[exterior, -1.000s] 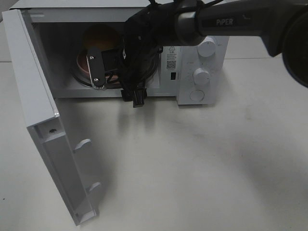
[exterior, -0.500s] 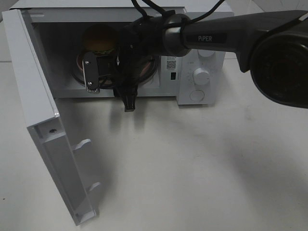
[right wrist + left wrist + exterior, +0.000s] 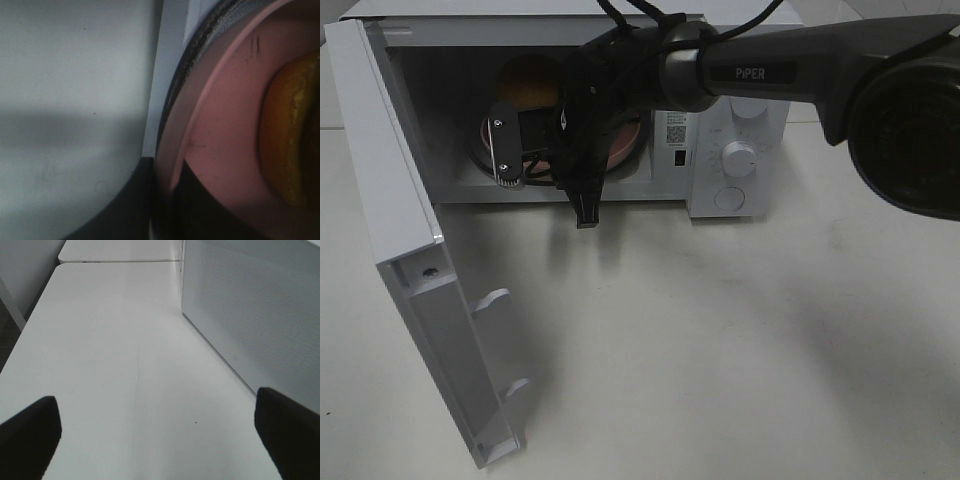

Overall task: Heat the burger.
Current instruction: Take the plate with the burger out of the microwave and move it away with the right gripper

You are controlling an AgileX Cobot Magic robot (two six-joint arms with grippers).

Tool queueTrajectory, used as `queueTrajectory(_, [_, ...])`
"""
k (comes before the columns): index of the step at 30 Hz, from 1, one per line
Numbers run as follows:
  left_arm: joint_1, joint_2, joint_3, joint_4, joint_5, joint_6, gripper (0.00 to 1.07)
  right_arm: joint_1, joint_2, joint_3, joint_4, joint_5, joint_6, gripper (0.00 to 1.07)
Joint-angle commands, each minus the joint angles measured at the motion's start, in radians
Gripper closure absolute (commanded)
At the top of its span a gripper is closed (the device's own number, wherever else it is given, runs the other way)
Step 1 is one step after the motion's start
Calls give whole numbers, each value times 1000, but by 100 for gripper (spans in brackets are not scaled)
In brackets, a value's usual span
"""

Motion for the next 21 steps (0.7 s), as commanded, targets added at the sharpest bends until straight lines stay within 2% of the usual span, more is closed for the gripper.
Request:
queueTrajectory(1, [1, -20, 3, -2, -9, -8, 6, 3, -31, 51, 3, 44, 6, 107])
queueTrajectory(10, [1, -20, 3, -2, -9, -8, 6, 3, -107, 165, 2, 31, -69, 107])
queueTrajectory(17, [1, -20, 3, -2, -9, -8, 6, 3, -220, 319, 0, -96, -140, 107])
queueTrajectory(21, [1, -20, 3, -2, -9, -8, 6, 0, -257, 370, 0, -129, -155, 107])
